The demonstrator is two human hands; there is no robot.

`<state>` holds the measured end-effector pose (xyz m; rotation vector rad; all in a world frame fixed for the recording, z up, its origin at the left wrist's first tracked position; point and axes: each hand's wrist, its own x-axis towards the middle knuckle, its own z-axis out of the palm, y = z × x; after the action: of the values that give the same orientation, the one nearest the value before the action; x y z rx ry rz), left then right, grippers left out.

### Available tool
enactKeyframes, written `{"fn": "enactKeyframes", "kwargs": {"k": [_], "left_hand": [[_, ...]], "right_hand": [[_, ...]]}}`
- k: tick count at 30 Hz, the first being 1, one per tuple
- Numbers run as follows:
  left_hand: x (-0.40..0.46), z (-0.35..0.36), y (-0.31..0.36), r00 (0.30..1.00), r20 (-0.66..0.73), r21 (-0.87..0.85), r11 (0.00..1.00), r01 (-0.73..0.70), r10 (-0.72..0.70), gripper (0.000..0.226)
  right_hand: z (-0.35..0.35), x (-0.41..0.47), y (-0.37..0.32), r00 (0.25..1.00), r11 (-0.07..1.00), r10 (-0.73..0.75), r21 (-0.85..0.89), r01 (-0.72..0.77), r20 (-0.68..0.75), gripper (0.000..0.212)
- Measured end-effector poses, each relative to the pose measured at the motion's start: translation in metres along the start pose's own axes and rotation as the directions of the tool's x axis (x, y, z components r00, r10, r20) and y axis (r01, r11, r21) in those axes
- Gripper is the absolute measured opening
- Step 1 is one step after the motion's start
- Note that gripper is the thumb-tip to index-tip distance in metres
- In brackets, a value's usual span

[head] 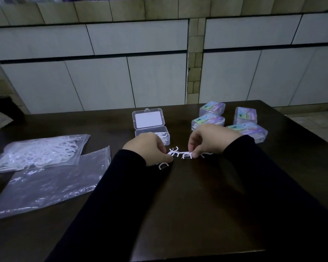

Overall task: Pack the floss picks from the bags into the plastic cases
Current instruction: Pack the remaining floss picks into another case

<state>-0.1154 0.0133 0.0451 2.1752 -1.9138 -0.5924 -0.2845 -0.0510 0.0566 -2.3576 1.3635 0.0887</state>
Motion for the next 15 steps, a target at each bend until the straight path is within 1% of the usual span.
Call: {"fn": "enactKeyframes", "kwargs": {"k": [2, 4, 7, 9, 11, 13, 15], "left_hand": [[0.000, 0.001, 0.001, 0.999, -0.051, 0.018, 1.000, 0.002, -0.001, 0.021], [0.000, -0.002, 0.001, 0.996, -0.084, 0.025, 1.000, 0.014, -0.012, 0.017], [0.002, -0.003, 0.001, 0.996, -0.079, 0.045, 0.998, 0.046, -0.042, 0.019], [0.005, 0.000, 0.002, 0.996, -0.076, 0.087, 0.994, 0.059, -0.053, 0.026], [0.007, 0.005, 0.004, 0.996, -0.076, 0.133, 0.989, 0.058, -0.048, 0.030], [0.008, 0.007, 0.004, 0.997, -0.063, 0.159, 0.986, 0.057, -0.048, 0.032], [0.007, 0.008, 0.005, 0.999, -0.025, 0.176, 0.983, 0.052, -0.048, 0.032]], "right_hand": [[0.000, 0.000, -0.002, 1.000, 1.000, -0.021, 0.002, 0.021, -0.003, 0.020], [-0.001, -0.001, -0.004, 1.000, 1.000, -0.001, -0.014, 0.000, -0.003, 0.029], [-0.002, -0.001, -0.009, 0.998, 0.994, 0.060, -0.088, -0.062, -0.023, 0.021], [0.000, 0.002, -0.014, 0.995, 0.981, 0.096, -0.169, -0.100, -0.035, 0.021], [0.004, 0.005, -0.019, 0.988, 0.945, 0.140, -0.289, -0.151, -0.060, 0.028], [0.009, 0.007, -0.022, 0.987, 0.887, 0.125, -0.434, -0.157, -0.102, 0.027], [0.014, 0.006, -0.023, 0.987, 0.832, 0.099, -0.535, -0.150, -0.124, 0.026]]}}
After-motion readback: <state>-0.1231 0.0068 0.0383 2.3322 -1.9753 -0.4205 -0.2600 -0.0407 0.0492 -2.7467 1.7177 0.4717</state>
